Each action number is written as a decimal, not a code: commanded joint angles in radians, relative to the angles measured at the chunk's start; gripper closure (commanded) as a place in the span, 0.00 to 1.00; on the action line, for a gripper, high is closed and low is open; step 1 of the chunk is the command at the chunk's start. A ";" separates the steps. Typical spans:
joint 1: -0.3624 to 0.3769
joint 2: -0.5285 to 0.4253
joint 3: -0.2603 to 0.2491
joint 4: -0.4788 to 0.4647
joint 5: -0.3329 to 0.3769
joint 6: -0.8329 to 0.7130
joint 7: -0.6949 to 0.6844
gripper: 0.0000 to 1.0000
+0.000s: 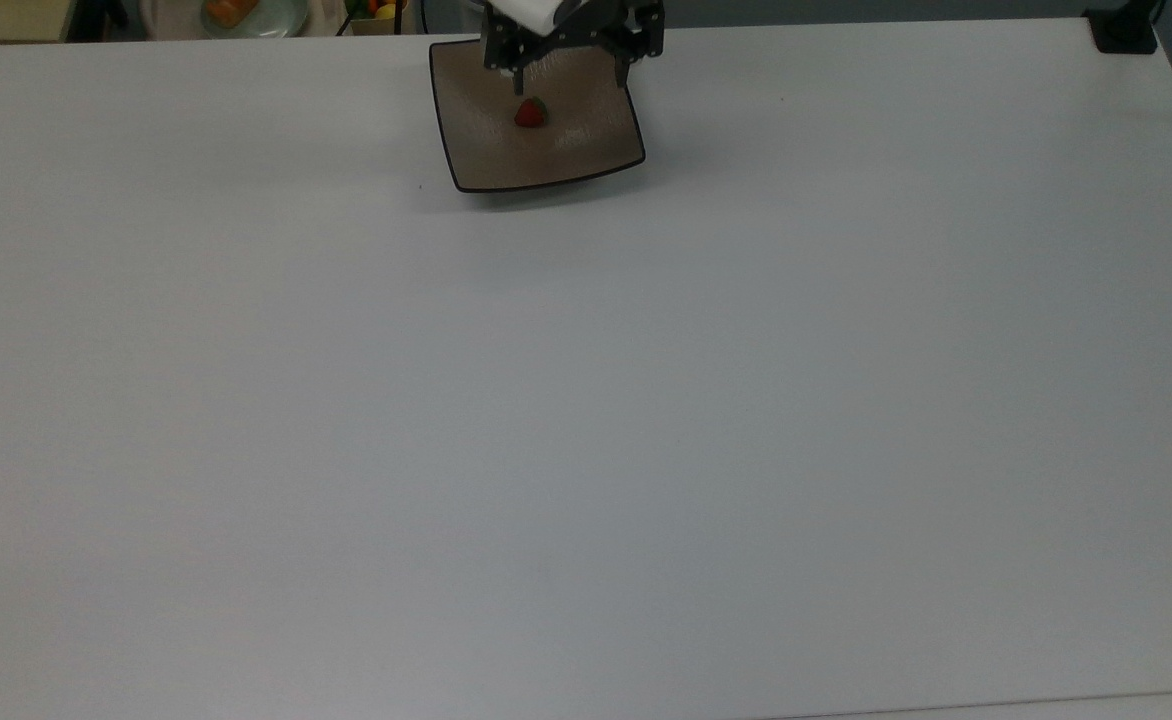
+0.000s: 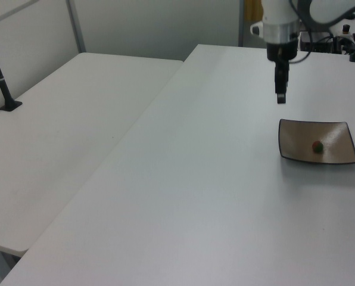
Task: Strawberries on a ceramic plate
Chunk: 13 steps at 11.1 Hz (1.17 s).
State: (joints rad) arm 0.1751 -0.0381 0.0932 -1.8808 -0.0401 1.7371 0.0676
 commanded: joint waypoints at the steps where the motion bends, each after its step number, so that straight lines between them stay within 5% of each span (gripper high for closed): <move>1: 0.007 0.018 0.000 0.190 0.058 -0.119 0.063 0.00; 3: -0.005 0.018 -0.009 0.251 0.094 -0.119 0.089 0.00; 9: -0.011 0.023 -0.049 0.210 0.095 0.074 -0.127 0.00; 13: 0.000 0.011 -0.087 0.209 0.101 0.065 -0.123 0.00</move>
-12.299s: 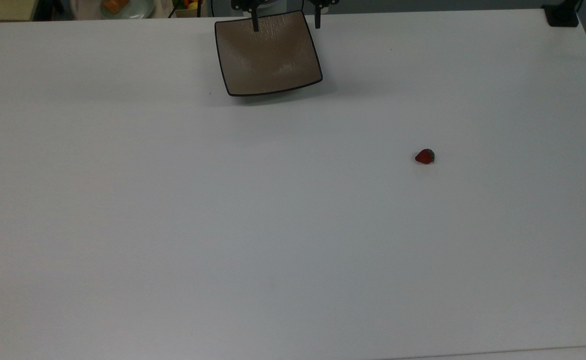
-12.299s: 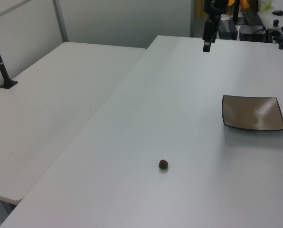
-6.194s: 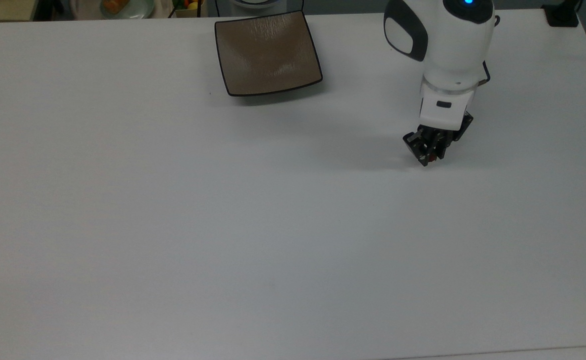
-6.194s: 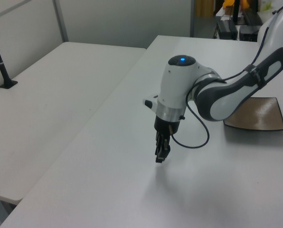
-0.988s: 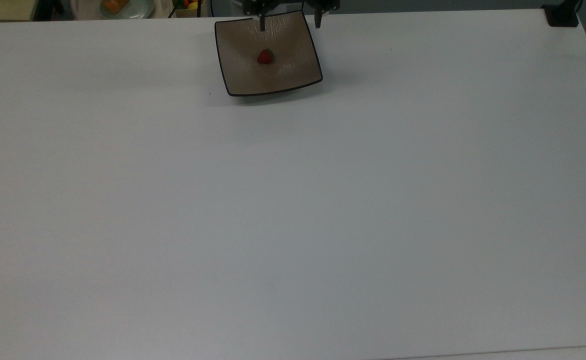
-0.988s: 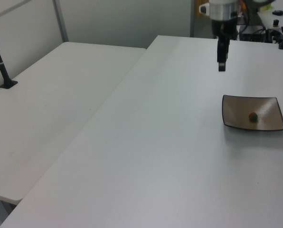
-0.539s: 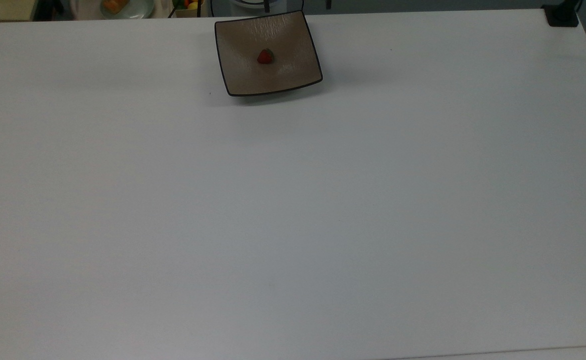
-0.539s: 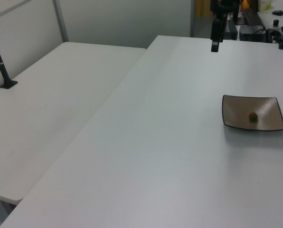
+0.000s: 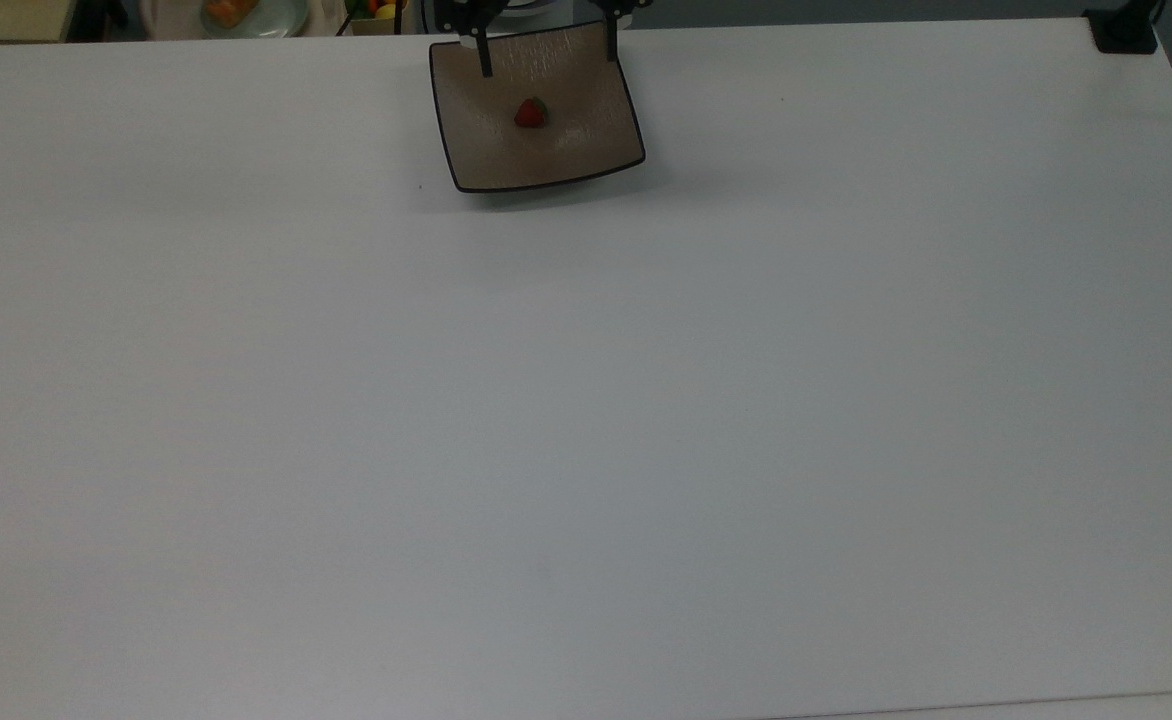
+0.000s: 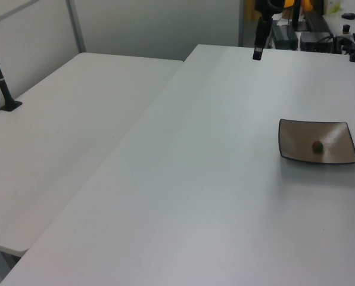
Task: Strawberries on a ceramic plate
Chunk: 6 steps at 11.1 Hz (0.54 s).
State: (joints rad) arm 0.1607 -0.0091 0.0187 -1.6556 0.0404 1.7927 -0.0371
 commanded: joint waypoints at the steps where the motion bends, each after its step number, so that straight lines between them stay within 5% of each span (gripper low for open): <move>1: 0.029 -0.019 -0.017 -0.016 0.021 0.007 -0.014 0.00; 6: 0.048 -0.019 -0.037 -0.021 0.021 0.010 -0.012 0.00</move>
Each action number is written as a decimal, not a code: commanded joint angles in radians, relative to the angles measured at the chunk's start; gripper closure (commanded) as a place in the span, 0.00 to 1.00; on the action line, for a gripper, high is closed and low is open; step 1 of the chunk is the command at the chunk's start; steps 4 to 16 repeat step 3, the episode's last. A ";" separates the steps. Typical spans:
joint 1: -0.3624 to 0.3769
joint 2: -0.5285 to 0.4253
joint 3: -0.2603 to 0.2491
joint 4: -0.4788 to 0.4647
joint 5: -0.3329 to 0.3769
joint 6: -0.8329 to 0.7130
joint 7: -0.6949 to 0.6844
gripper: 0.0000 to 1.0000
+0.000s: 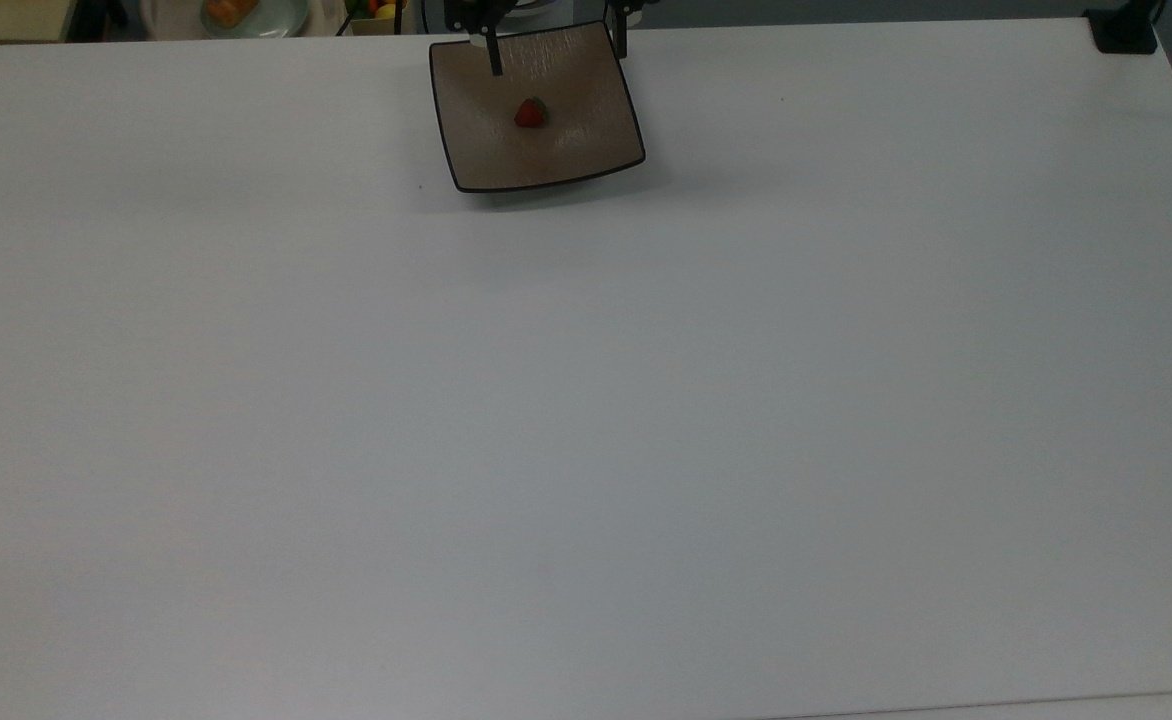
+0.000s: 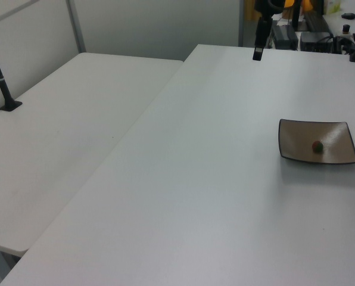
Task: Strawberries on a ceramic plate
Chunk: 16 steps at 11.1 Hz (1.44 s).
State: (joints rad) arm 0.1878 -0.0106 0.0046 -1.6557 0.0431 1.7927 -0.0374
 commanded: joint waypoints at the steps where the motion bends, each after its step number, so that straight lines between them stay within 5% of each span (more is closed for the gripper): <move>1: 0.021 -0.016 -0.023 -0.022 0.018 0.014 -0.012 0.00; 16: 0.016 -0.015 -0.021 -0.022 0.020 0.016 -0.012 0.00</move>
